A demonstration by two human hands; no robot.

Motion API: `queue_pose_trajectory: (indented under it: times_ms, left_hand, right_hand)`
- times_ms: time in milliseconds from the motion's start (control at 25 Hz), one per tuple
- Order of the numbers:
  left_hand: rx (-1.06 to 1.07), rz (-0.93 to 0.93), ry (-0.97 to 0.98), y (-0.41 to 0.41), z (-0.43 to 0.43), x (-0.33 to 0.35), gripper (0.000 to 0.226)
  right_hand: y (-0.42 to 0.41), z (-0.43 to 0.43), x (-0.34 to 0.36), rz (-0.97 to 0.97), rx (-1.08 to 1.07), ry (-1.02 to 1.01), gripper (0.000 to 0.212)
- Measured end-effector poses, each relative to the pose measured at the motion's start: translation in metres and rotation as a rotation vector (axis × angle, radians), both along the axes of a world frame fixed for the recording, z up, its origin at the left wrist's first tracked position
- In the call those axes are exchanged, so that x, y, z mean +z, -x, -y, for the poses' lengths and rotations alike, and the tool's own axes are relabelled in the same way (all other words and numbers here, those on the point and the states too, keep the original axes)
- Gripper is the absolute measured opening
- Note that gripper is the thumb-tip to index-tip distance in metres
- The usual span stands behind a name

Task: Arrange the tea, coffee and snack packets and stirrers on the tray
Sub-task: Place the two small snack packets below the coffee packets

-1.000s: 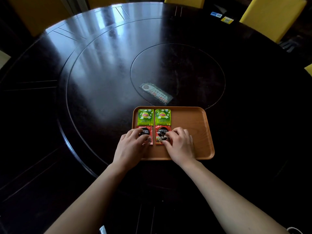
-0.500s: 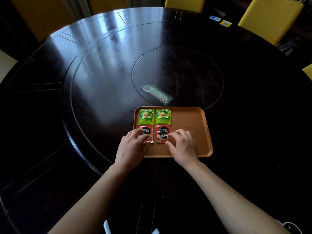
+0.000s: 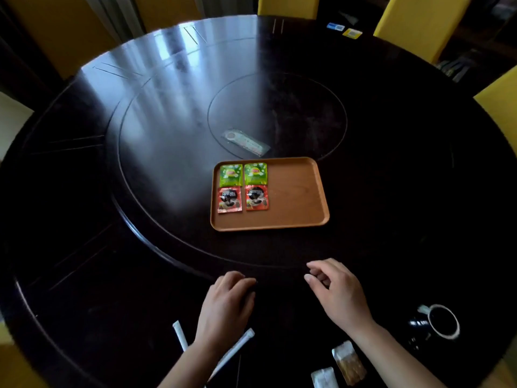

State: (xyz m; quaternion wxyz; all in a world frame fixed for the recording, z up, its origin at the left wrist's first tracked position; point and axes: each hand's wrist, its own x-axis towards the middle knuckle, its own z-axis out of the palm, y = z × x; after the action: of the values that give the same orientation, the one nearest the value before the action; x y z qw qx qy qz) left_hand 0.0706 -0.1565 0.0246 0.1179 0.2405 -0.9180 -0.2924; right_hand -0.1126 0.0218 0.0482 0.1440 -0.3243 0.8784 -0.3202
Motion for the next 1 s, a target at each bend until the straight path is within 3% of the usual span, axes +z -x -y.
queue_pose_trajectory:
  times_ms: [240, 400, 720, 880, 1000]
  left_hand:
    - [-0.192, 0.123, -0.094, -0.020, -0.080, -0.016, 0.025]
    - [-0.242, 0.182, -0.082, -0.021, -0.098, -0.018, 0.022]
    - [-0.364, 0.462, -0.022, 0.001, -0.157, -0.031, 0.056]
    - [-0.372, 0.541, 0.129, 0.007, -0.172, -0.036, 0.058]
    - [-0.320, 0.530, 0.127, 0.008, -0.177, -0.040, 0.057]
  right_hand:
    - [-0.032, -0.118, -0.012, 0.182, -0.220, -0.173, 0.016]
    - [-0.052, -0.157, -0.030, 0.249, -0.196, -0.320, 0.029]
    - [-0.062, -0.144, -0.044, 0.103, -0.131, -0.487, 0.052]
    - [-0.063, -0.133, -0.046, -0.005, -0.037, -0.571, 0.048]
    - [-0.064, -0.131, -0.048, 0.006, -0.033, -0.553, 0.038]
